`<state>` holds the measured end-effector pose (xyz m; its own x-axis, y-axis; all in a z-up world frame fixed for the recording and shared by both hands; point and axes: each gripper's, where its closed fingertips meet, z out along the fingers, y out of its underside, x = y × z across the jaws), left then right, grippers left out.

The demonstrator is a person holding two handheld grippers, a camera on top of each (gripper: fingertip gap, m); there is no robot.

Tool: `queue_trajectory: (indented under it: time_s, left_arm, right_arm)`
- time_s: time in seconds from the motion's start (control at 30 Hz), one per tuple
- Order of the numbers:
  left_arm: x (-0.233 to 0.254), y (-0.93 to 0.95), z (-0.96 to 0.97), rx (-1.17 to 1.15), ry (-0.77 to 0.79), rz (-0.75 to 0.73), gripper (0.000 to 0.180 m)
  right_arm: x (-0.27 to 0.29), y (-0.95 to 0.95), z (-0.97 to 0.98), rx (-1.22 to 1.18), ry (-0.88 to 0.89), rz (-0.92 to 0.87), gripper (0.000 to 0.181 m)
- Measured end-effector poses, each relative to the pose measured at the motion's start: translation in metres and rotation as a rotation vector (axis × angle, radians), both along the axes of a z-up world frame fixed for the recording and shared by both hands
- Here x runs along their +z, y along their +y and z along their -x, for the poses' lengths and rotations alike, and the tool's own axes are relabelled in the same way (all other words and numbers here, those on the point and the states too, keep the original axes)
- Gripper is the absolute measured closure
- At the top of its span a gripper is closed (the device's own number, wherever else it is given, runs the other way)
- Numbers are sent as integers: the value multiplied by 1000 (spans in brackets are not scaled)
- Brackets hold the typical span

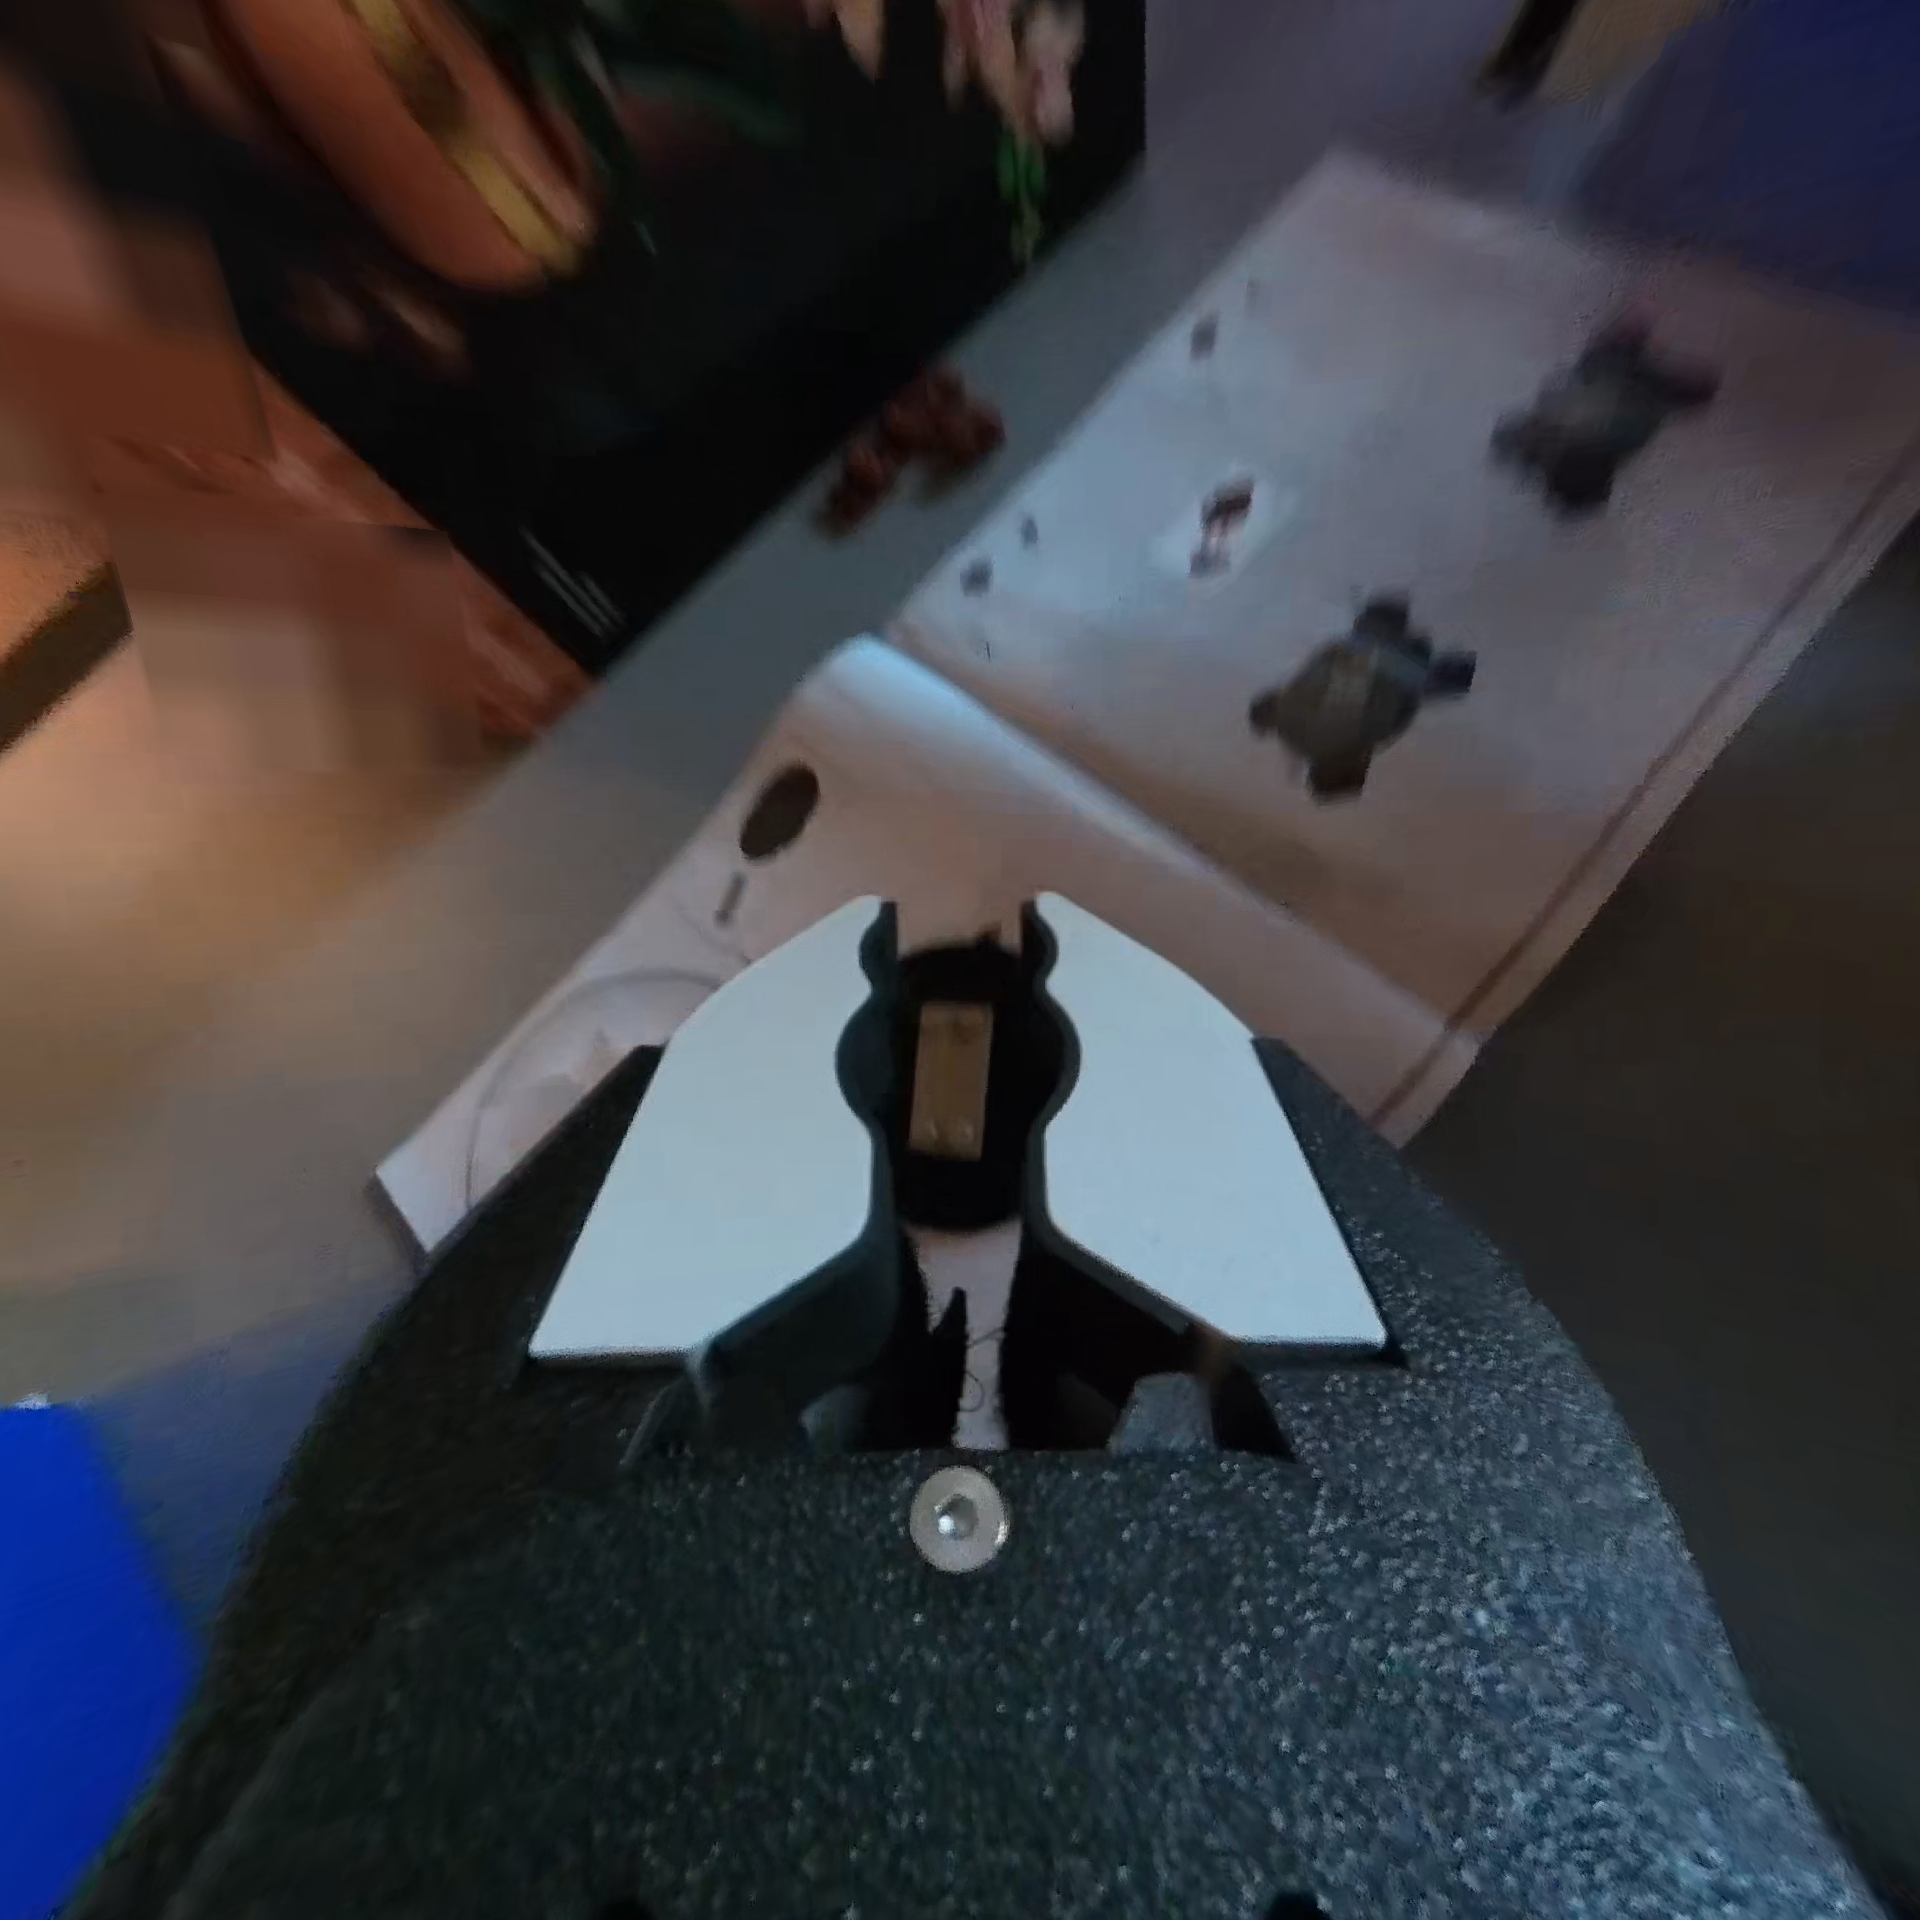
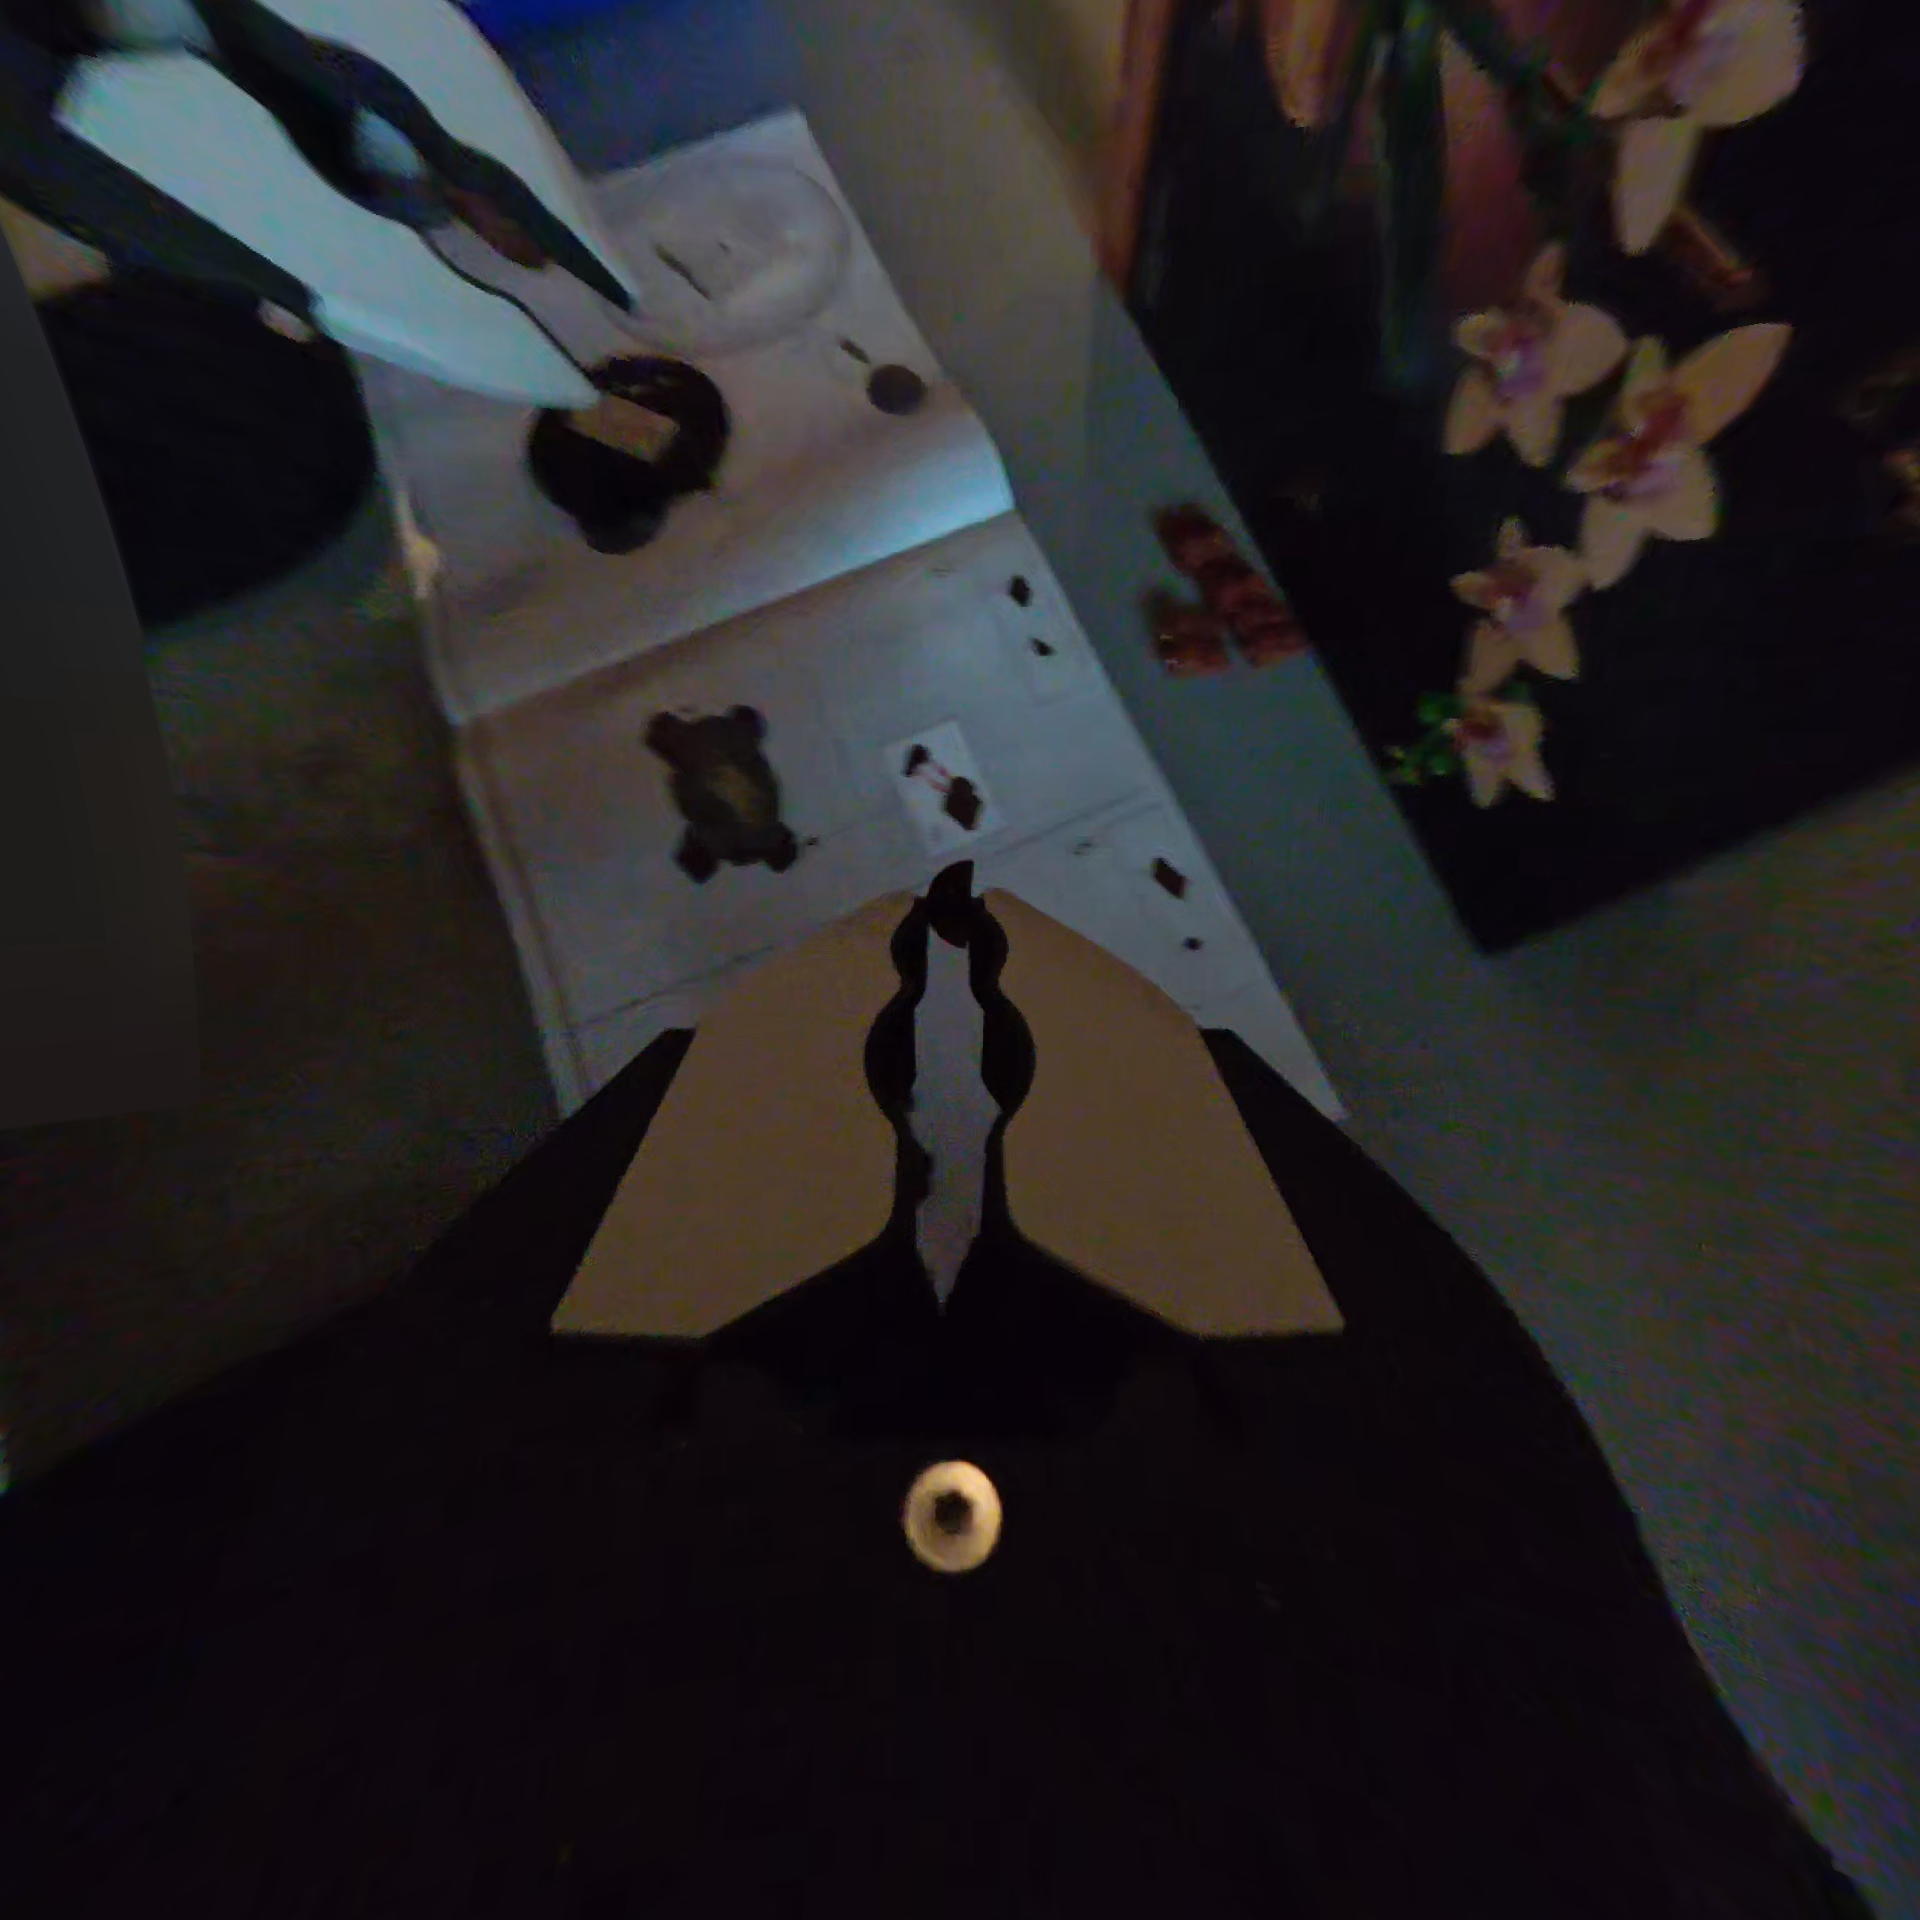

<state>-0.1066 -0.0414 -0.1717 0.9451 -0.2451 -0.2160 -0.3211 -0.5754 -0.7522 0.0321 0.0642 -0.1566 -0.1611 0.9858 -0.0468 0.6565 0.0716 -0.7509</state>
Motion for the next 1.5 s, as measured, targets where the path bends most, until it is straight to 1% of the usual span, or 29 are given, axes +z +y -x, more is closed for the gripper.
queue_trajectory:
  time_s: [0.07, 0.13, 0.27, 0.3, 0.47, 0.6, 0.73, 0.87, 1.1, 1.17, 1.23, 1.3, 1.4, 1.5]
  left_arm:
    - [7, 7, -1, 15, -30, -44, 154]
    - [6, 15, 2, 33, -50, -78, 154]
    - [4, 22, 3, 31, -105, -124, 155]
    - [4, 22, 3, 27, -108, -127, 155]
    - [-4, 24, 1, 9, -96, -103, 154]
    - [-6, 23, 0, 1, -68, -104, 154]
    - [-9, 22, 1, 2, -47, -96, 154]
    - [-13, 22, 0, 0, -58, -83, 153]
    - [-15, 23, 1, 1, -69, -77, 152]
    - [-16, 23, 1, 2, -69, -78, 152]
    - [-16, 23, 1, 0, -71, -75, 151]
    - [-15, 22, 1, -3, -65, -72, 151]
    - [-15, 21, 1, -3, -64, -71, 151]
    - [-15, 22, 1, -7, -62, -69, 151]
  right_arm:
    - [-3, 12, 7, 1, -38, -29, 175]
    - [-5, 19, 14, 8, -72, -64, 175]
    - [-21, 46, 15, -18, -188, -222, 174]
    - [-26, 51, 14, -20, -220, -236, 174]
    - [-40, 68, 13, -16, -298, -240, 174]
    - [-47, 82, 14, -18, -364, -297, 174]
    - [-52, 87, 13, -36, -388, -290, 174]
    - [-55, 89, 12, -54, -389, -252, 174]
    - [-61, 91, 11, -53, -418, -251, 174]
    - [-61, 92, 10, -60, -417, -243, 166]
    - [-59, 91, 10, -63, -404, -226, 164]
    - [-55, 92, 9, -77, -385, -230, 161]
    - [-41, 88, 8, -99, -307, -201, 153]
    - [-29, 79, 9, -78, -226, -151, 154]
